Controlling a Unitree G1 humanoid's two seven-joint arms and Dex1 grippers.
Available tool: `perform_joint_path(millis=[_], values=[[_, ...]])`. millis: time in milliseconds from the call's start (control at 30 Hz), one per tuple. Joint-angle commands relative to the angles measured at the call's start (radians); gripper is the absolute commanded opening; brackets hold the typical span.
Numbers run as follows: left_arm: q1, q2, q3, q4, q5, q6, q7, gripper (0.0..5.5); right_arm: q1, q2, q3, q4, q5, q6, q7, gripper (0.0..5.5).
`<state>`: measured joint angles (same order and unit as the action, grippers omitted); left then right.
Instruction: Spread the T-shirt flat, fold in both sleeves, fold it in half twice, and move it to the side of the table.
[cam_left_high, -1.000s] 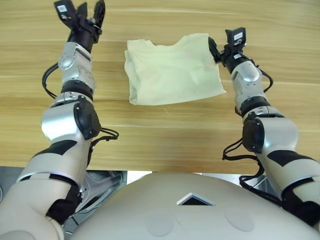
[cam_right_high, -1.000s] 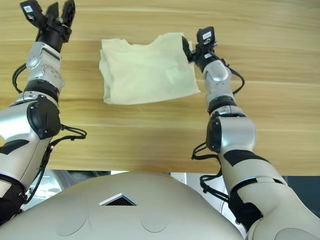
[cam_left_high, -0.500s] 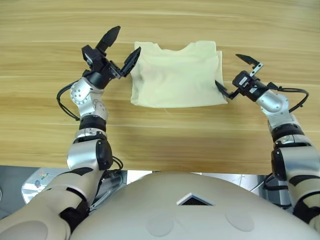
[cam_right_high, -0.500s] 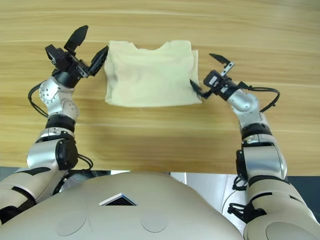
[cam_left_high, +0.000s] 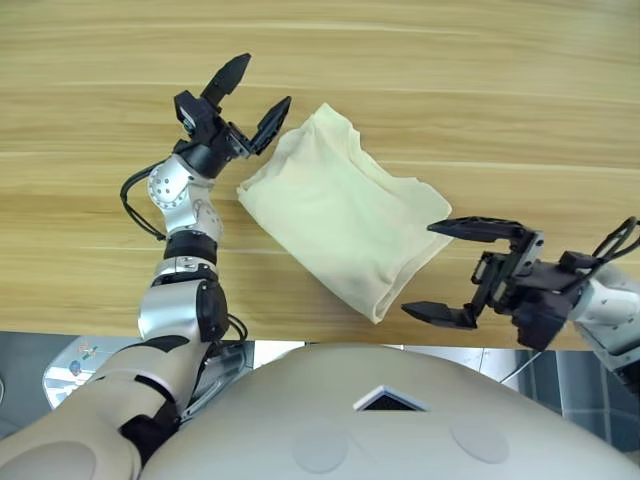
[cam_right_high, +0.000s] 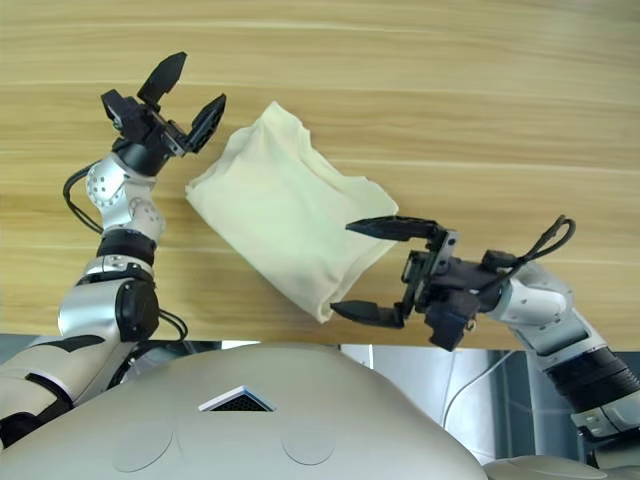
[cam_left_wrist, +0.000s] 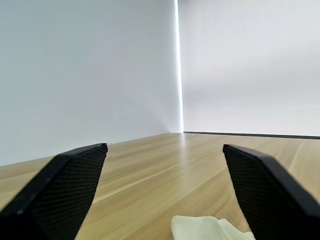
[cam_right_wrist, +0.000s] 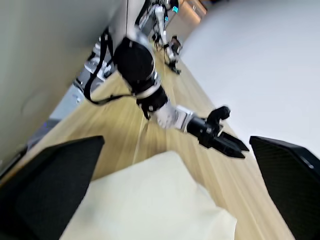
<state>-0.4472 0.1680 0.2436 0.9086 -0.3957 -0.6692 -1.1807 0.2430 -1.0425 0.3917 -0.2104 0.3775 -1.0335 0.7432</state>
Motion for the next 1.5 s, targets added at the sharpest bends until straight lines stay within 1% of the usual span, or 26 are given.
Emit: perform_joint_path(millis=[33, 133, 233, 367, 500, 600, 667, 767, 833, 967, 1133, 1200, 1267, 1333, 1433, 1500], values=[[-0.021, 0.011, -0.008, 0.007, 0.005, -0.003, 0.003, 4.3, -0.199, 0.141, -0.012, 0.055, -0.107, 0.194, -0.009, 5.39], [-0.017, 0.01, -0.011, -0.007, 0.001, -0.005, -0.002, 4.3, -0.376, 0.333, 0.006, 0.195, -0.348, 0.357, -0.093, 5.39], [-0.001, 0.012, -0.014, -0.032, -0.009, -0.005, -0.021, 4.3, -0.465, 0.446, 0.012, 0.324, -0.527, 0.417, -0.178, 5.39], [0.013, 0.018, -0.013, -0.055, -0.019, 0.002, -0.038, 4.3, -0.49, 0.492, 0.034, 0.479, -0.665, 0.405, -0.224, 5.39], [0.018, 0.016, -0.019, -0.07, -0.016, 0.004, -0.038, 4.3, -0.478, 0.474, 0.058, 0.595, -0.742, 0.37, -0.223, 5.39], [0.036, 0.021, -0.039, -0.095, -0.004, -0.007, -0.049, 4.3, -0.446, 0.445, 0.088, 0.632, -0.749, 0.328, -0.172, 5.39], [0.087, 0.05, -0.087, -0.154, 0.022, -0.033, -0.102, 4.3, -0.423, 0.422, 0.122, 0.654, -0.741, 0.299, -0.115, 5.39], [0.149, 0.096, -0.13, -0.25, 0.029, -0.036, -0.151, 4.3, -0.442, 0.442, 0.142, 0.744, -0.738, 0.283, -0.1, 5.39], [0.17, 0.113, -0.139, -0.303, 0.017, -0.024, -0.151, 4.3, -0.491, 0.493, 0.132, 0.856, -0.746, 0.305, -0.154, 5.39], [0.188, 0.108, -0.149, -0.343, 0.004, -0.01, -0.119, 4.3, -0.612, 0.627, 0.121, 1.133, -0.81, 0.408, -0.401, 5.39], [0.21, 0.103, -0.159, -0.336, 0.008, -0.017, -0.094, 4.3, -0.683, 0.746, 0.097, 1.376, -0.785, 0.564, -0.632, 5.39], [0.211, 0.101, -0.159, -0.329, 0.007, -0.018, -0.085, 4.3, -0.689, 0.783, 0.063, 1.442, -0.748, 0.624, -0.709, 5.39], [0.212, 0.094, -0.162, -0.322, 0.01, -0.022, -0.076, 4.3, -0.675, 0.819, 0.046, 1.475, -0.732, 0.647, -0.755, 5.39], [0.215, 0.09, -0.169, -0.325, 0.013, -0.022, -0.069, 4.3, -0.655, 0.845, 0.054, 1.48, -0.738, 0.63, -0.759, 5.39], [0.223, 0.087, -0.183, -0.331, 0.018, -0.023, -0.063, 4.3, -0.592, 0.88, 0.079, 1.417, -0.733, 0.522, -0.675, 5.39], [0.226, 0.088, -0.19, -0.334, 0.019, -0.023, -0.061, 4.3, -0.533, 0.87, 0.089, 1.294, -0.699, 0.473, -0.596, 5.39]])
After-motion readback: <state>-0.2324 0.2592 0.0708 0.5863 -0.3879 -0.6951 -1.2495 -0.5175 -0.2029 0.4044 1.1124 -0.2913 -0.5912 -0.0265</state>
